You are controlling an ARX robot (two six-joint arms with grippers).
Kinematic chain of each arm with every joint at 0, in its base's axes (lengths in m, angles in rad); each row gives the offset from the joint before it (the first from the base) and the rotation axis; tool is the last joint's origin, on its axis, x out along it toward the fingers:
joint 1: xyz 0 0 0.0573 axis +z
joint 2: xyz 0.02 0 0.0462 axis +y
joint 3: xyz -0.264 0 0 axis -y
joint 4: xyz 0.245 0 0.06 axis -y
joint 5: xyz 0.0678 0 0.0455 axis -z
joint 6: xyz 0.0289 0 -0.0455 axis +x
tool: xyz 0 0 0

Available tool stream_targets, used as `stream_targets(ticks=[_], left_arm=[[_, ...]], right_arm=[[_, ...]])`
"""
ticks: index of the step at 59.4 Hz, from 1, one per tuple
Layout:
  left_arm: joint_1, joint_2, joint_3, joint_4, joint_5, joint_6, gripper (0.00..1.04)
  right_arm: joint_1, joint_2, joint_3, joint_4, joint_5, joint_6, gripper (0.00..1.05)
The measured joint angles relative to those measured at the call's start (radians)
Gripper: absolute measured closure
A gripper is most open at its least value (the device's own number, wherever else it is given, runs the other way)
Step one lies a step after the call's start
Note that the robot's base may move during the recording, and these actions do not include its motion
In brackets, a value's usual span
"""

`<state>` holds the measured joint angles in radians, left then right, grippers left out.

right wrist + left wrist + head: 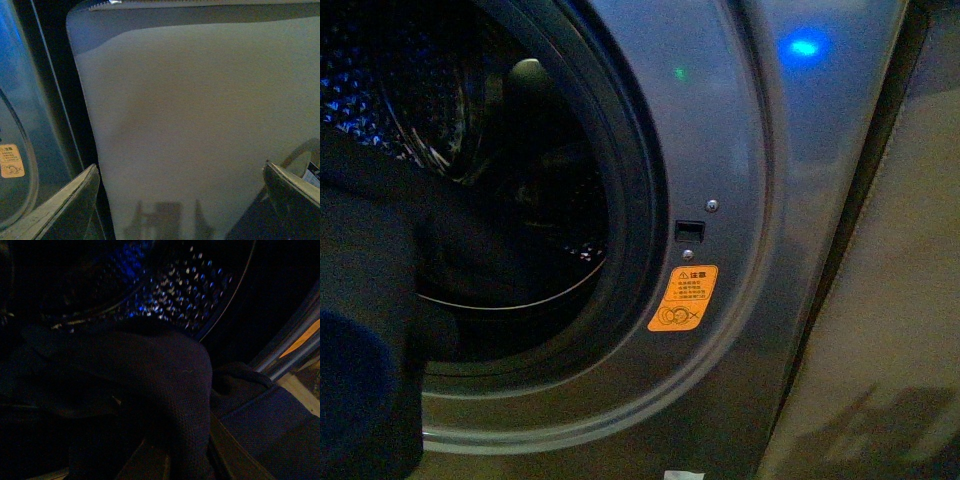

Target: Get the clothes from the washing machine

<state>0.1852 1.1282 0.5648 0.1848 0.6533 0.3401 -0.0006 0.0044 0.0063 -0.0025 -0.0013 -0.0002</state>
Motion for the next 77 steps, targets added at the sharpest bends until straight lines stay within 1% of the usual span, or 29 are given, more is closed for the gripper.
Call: stream_targets(ticks=[6, 13, 20, 30, 41, 45, 54, 59, 68, 72, 76, 77], left_arm=[[0.037, -0.122, 0.037, -0.099, 0.079, -0.003, 0.95], [0.057, -0.234, 0.116, -0.180, 0.132, -0.013, 0.95], [0.060, -0.289, 0.197, -0.199, 0.166, -0.037, 0.95], [0.049, -0.308, 0.304, -0.199, 0.187, -0.068, 0.95], [0.017, -0.301, 0.418, -0.185, 0.186, -0.105, 0.95], [-0.003, -0.286, 0.471, -0.173, 0.170, -0.127, 0.95], [-0.085, -0.219, 0.602, -0.178, 0.089, -0.158, 0.95], [-0.156, -0.155, 0.699, -0.206, 0.023, -0.184, 0.95], [-0.305, -0.036, 0.868, -0.253, -0.111, -0.212, 0.95], [-0.398, 0.025, 0.957, -0.273, -0.184, -0.214, 0.95], [-0.494, 0.081, 1.042, -0.291, -0.244, -0.214, 0.95], [-0.507, 0.089, 1.054, -0.293, -0.252, -0.214, 0.95]], right_arm=[[0.000, 0.000, 0.000, 0.000, 0.000, 0.000, 0.07], [0.000, 0.000, 0.000, 0.000, 0.000, 0.000, 0.07], [0.000, 0.000, 0.000, 0.000, 0.000, 0.000, 0.07], [0.000, 0.000, 0.000, 0.000, 0.000, 0.000, 0.07], [0.000, 0.000, 0.000, 0.000, 0.000, 0.000, 0.07], [0.000, 0.000, 0.000, 0.000, 0.000, 0.000, 0.07], [0.000, 0.000, 0.000, 0.000, 0.000, 0.000, 0.07], [0.000, 0.000, 0.000, 0.000, 0.000, 0.000, 0.07], [0.000, 0.000, 0.000, 0.000, 0.000, 0.000, 0.07], [0.000, 0.000, 0.000, 0.000, 0.000, 0.000, 0.07], [0.000, 0.000, 0.000, 0.000, 0.000, 0.000, 0.07], [0.000, 0.000, 0.000, 0.000, 0.000, 0.000, 0.07]])
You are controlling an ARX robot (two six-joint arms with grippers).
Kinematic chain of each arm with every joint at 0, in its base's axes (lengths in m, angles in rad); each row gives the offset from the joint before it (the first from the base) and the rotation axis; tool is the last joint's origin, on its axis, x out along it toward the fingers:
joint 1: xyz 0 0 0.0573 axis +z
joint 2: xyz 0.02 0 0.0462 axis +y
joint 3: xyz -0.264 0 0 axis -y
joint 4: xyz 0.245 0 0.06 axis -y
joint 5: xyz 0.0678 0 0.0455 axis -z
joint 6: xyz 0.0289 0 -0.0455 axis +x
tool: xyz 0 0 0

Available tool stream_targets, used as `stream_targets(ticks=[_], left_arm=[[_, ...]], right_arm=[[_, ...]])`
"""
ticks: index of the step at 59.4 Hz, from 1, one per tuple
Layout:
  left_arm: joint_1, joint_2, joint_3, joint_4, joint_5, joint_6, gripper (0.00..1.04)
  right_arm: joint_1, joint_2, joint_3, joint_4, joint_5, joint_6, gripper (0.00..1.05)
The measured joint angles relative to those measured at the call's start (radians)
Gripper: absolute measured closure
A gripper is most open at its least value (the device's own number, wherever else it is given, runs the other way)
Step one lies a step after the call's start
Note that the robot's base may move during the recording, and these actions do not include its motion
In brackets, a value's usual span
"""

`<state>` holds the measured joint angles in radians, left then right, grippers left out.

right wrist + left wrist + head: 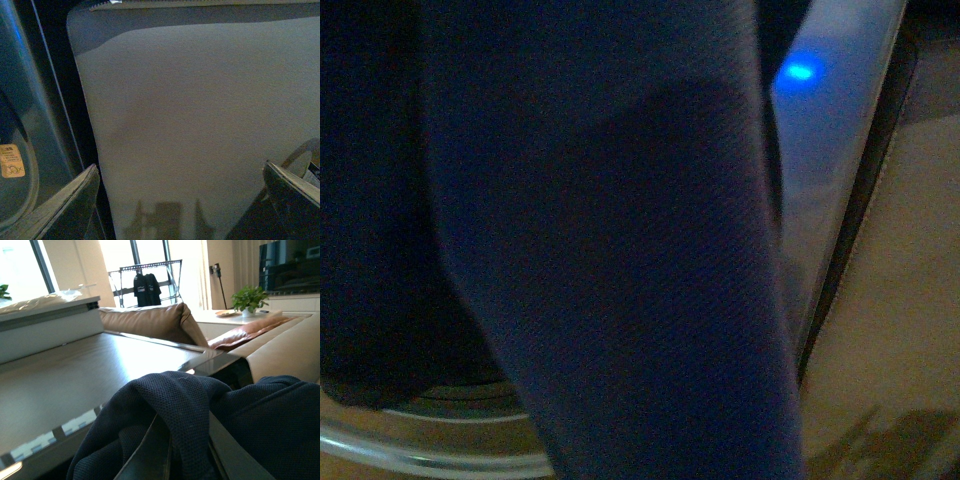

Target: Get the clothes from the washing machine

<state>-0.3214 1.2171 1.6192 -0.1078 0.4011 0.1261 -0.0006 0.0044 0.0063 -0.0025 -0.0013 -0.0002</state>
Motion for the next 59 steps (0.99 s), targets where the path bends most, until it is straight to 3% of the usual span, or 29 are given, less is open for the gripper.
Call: stream_targets(ticks=[7, 19, 29, 50, 59], left_arm=[[-0.128, 0.089, 0.137, -0.027, -0.072, -0.004, 0.95], [-0.244, 0.239, 0.372, -0.101, -0.130, -0.020, 0.95], [-0.283, 0.332, 0.525, -0.158, -0.146, -0.059, 0.95], [-0.288, 0.342, 0.551, -0.163, -0.149, -0.082, 0.95], [-0.288, 0.342, 0.551, -0.163, -0.151, -0.083, 0.95]], right_arm=[[0.000, 0.000, 0.000, 0.000, 0.000, 0.000, 0.07], [0.000, 0.000, 0.000, 0.000, 0.000, 0.000, 0.07], [0.000, 0.000, 0.000, 0.000, 0.000, 0.000, 0.07], [-0.002, 0.000, 0.000, 0.002, -0.008, 0.005, 0.07], [-0.199, 0.097, 0.002, 0.285, -0.507, 0.242, 0.07]])
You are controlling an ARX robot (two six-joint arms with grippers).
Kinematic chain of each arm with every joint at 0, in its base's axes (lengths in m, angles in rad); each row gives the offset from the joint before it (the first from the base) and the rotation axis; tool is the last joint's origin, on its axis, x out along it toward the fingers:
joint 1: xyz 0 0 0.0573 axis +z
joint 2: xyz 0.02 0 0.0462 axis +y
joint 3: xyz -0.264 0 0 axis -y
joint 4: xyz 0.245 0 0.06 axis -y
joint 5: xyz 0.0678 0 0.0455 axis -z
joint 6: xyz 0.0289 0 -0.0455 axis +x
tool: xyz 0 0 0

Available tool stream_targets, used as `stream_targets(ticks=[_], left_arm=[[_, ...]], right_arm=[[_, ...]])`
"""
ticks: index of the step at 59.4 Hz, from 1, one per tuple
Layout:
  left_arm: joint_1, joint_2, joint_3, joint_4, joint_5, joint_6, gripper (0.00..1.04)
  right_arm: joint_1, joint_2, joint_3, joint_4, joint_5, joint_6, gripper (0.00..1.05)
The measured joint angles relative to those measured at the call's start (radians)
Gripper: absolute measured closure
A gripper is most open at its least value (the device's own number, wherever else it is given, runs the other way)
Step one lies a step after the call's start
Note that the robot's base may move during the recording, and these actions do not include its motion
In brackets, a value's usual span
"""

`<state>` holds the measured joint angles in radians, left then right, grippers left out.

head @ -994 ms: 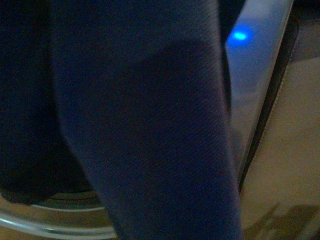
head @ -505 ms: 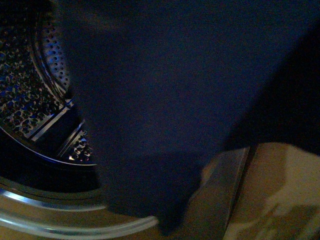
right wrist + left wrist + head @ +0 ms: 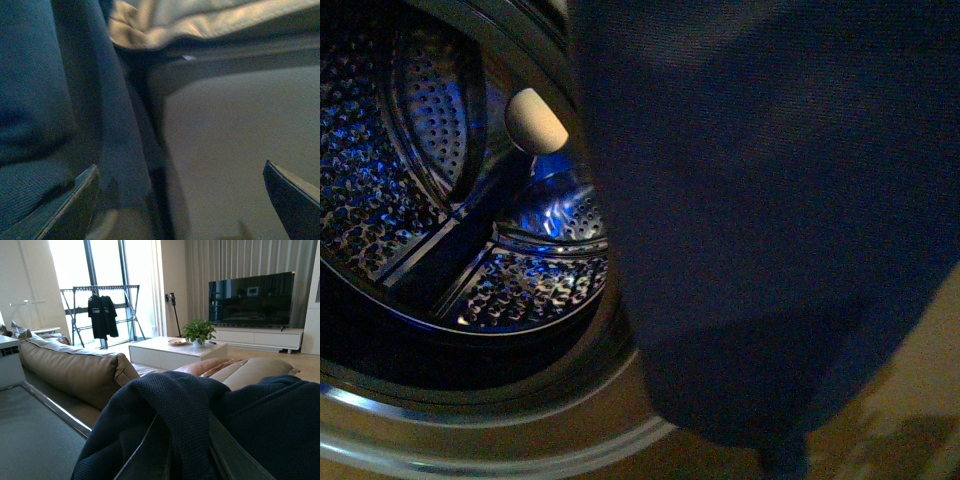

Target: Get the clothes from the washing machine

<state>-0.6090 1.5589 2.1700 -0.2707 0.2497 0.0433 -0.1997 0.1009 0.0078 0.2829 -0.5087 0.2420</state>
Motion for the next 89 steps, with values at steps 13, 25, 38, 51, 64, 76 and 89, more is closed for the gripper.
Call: stream_targets(ticks=[13, 25, 38, 51, 64, 76, 89], left_arm=[[-0.001, 0.000, 0.002, 0.000, -0.001, 0.000, 0.95], [-0.001, 0.000, 0.002, 0.000, -0.001, 0.000, 0.95], [-0.001, 0.000, 0.002, 0.000, -0.001, 0.000, 0.95], [-0.001, 0.000, 0.002, 0.000, -0.001, 0.000, 0.95], [-0.001, 0.000, 0.002, 0.000, -0.002, 0.000, 0.95], [-0.001, 0.000, 0.004, 0.000, -0.005, 0.000, 0.95], [-0.001, 0.000, 0.006, 0.000, -0.005, 0.000, 0.95]], right_arm=[[-0.062, 0.171, 0.135, 0.253, -0.221, 0.188, 0.07], [0.075, 0.355, 0.307, 0.369, -0.160, 0.173, 0.07], [0.261, 0.590, 0.481, 0.439, -0.067, 0.039, 0.07], [0.394, 0.800, 0.596, 0.470, 0.021, -0.042, 0.07], [0.631, 0.900, 0.670, 0.467, 0.161, -0.105, 0.07], [0.755, 0.953, 0.721, 0.484, 0.260, -0.142, 0.07], [0.772, 1.043, 0.801, 0.509, 0.401, -0.156, 0.07]])
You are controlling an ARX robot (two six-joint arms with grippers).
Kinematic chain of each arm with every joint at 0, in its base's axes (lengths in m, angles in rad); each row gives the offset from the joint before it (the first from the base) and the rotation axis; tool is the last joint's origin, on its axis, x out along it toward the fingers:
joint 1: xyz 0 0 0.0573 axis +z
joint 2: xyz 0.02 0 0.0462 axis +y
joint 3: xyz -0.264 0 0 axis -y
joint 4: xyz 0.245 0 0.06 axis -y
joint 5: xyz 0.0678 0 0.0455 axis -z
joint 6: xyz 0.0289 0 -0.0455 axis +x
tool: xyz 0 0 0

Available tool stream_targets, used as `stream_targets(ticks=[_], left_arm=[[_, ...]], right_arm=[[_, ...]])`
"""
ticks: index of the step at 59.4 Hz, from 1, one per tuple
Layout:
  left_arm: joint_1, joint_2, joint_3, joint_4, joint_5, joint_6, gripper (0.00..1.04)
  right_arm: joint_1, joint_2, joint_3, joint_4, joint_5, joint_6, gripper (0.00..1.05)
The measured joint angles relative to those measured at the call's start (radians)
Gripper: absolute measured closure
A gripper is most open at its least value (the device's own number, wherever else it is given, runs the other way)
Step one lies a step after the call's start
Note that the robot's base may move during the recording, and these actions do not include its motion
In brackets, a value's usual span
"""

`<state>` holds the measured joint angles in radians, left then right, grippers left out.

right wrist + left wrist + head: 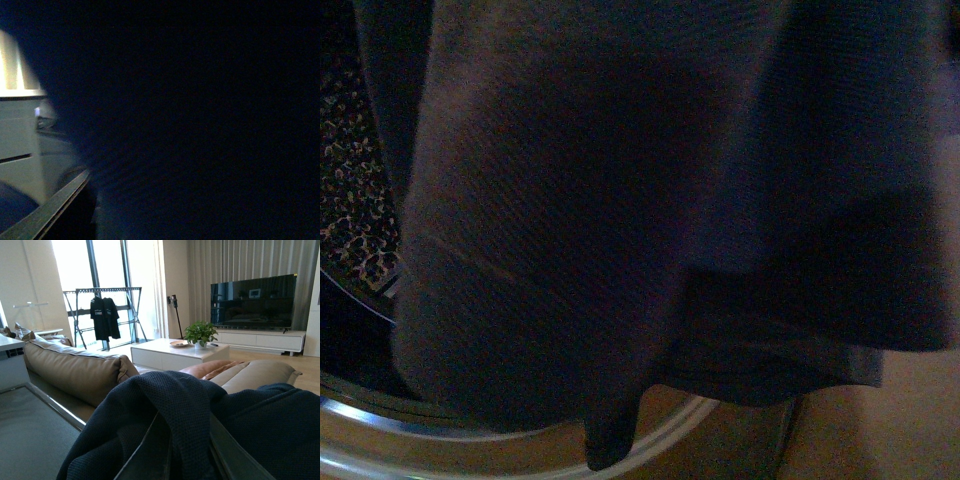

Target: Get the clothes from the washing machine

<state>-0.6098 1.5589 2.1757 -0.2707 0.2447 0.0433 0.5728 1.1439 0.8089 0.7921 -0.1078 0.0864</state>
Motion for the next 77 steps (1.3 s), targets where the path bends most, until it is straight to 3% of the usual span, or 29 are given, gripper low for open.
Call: stream_targets(ticks=[17, 22, 27, 49, 60, 66, 72, 77], left_arm=[[0.000, 0.000, 0.001, 0.000, 0.000, 0.000, 0.95], [0.000, 0.000, 0.001, 0.000, 0.000, 0.000, 0.95], [0.000, 0.000, 0.001, 0.000, -0.001, -0.002, 0.95], [0.000, -0.001, 0.003, 0.000, 0.000, -0.003, 0.47], [0.000, -0.001, 0.003, 0.000, 0.000, -0.003, 0.24], [0.000, -0.001, 0.006, 0.000, -0.001, -0.002, 0.07], [0.000, -0.001, 0.007, 0.000, 0.000, -0.003, 0.07], [0.000, -0.001, 0.007, 0.000, -0.001, -0.003, 0.07]], right_arm=[[0.035, 0.098, 0.094, 0.016, 0.215, -0.079, 0.08], [0.047, 0.108, 0.100, 0.027, 0.243, -0.089, 0.15], [0.055, 0.118, 0.100, 0.044, 0.266, -0.108, 0.31], [0.000, 0.074, 0.054, 0.126, 0.283, -0.153, 0.75], [-0.110, -0.041, -0.002, 0.152, 0.272, -0.165, 0.97], [-0.225, -0.145, -0.026, 0.131, 0.232, -0.149, 0.99], [-0.350, -0.238, -0.029, 0.093, 0.173, -0.116, 0.99], [-0.535, -0.322, -0.020, 0.051, 0.061, -0.056, 0.99]])
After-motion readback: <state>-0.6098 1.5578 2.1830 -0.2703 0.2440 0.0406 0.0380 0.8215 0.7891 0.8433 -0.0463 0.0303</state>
